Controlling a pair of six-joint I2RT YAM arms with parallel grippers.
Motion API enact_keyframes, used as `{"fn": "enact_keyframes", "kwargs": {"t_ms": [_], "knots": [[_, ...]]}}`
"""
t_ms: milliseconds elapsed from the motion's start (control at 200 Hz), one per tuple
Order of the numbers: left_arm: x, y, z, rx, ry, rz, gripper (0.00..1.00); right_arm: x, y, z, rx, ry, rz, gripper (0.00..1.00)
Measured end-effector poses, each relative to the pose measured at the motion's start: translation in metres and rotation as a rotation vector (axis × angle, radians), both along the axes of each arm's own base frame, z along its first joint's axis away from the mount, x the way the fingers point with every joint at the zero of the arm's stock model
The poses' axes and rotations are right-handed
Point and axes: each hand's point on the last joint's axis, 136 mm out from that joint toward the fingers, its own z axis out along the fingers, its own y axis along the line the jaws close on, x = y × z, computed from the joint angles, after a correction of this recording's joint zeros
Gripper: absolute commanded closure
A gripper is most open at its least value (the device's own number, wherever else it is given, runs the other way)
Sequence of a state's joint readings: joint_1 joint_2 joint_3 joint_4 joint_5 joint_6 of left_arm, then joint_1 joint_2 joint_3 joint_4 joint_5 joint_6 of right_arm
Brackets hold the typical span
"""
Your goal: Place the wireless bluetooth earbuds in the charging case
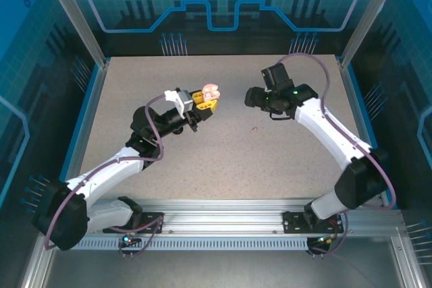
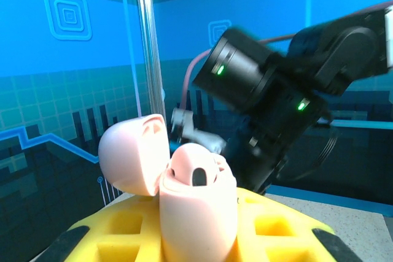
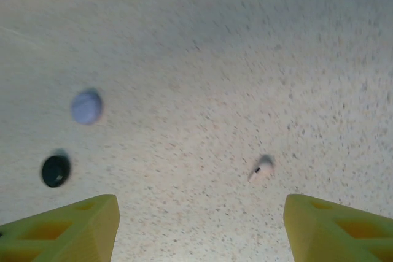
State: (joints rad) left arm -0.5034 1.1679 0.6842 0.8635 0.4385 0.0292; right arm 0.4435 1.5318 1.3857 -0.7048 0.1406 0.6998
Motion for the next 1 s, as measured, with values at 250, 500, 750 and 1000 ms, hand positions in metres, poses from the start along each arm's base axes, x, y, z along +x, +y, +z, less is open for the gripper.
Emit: {"fn": "enact_keyframes", "kwargs": {"t_ms": [250, 500, 750, 1000], "knots": [[0.000, 0.001, 0.001, -0.001, 0.002, 0.006, 1.00, 0.003, 0.007, -0.081, -0.040, 0.225, -0.026, 0.29], [-0.003, 0.003, 0.006, -0.009, -0.011, 0.007, 1.00, 0.001, 0.007, -0.108, -0.031, 0.312, -0.058, 0.28], [-0.004, 0.004, 0.008, -0.012, -0.016, 0.008, 1.00, 0.002, 0.005, -0.112, 0.007, 0.325, -0.093, 0.28], [-0.004, 0.004, 0.008, -0.012, -0.016, 0.008, 1.00, -0.002, 0.007, -0.122, 0.041, 0.347, -0.109, 0.28]]}}
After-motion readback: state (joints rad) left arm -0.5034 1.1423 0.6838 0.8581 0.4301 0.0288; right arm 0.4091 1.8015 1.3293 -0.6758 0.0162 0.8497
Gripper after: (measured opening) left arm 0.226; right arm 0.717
